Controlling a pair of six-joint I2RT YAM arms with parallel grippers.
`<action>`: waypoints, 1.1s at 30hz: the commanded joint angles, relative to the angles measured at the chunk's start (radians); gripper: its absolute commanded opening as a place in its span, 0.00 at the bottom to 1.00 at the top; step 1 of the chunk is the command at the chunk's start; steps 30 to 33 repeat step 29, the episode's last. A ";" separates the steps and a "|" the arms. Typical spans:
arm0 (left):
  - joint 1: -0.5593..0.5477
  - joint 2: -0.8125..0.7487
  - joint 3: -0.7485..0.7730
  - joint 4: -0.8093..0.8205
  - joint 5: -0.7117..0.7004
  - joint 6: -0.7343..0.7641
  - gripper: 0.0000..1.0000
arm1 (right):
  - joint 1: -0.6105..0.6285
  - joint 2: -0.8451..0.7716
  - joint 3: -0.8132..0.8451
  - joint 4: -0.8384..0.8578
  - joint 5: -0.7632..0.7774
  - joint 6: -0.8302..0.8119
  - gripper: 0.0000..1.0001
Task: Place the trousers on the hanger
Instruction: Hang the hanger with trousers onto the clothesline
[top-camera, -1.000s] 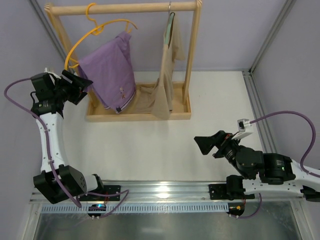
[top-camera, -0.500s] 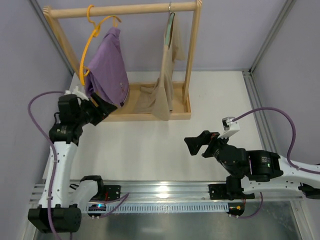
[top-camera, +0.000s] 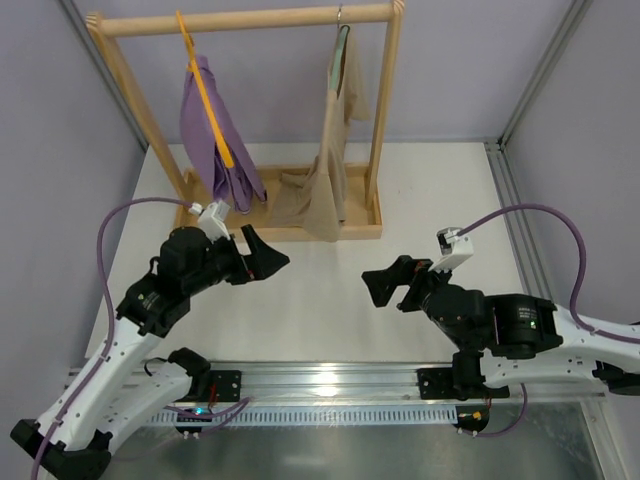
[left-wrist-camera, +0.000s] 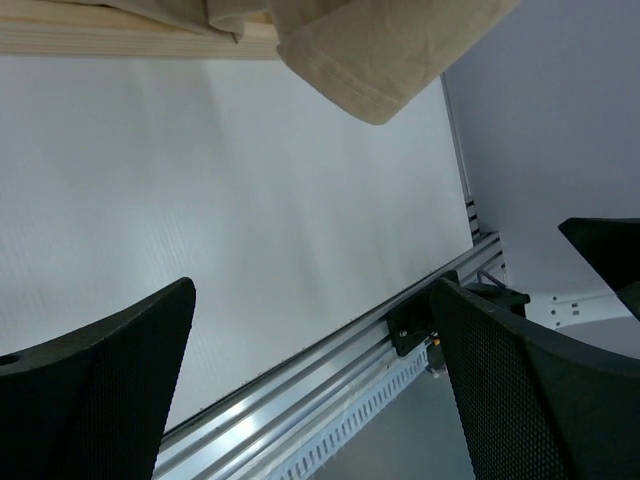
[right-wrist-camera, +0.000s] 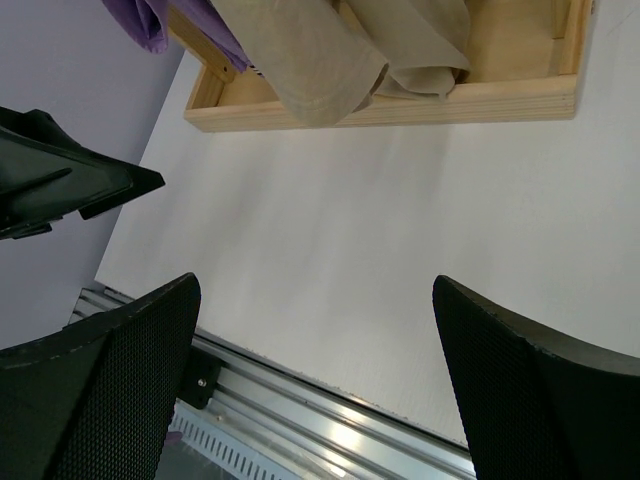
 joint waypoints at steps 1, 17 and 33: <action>-0.006 -0.044 0.012 0.059 -0.018 0.021 1.00 | 0.005 0.034 0.061 -0.003 0.003 0.022 1.00; -0.006 -0.078 0.011 0.088 0.029 0.018 1.00 | 0.005 -0.017 0.025 0.043 0.032 0.008 1.00; -0.006 -0.072 0.020 0.110 0.048 0.005 1.00 | 0.005 -0.014 0.038 0.043 0.028 -0.021 1.00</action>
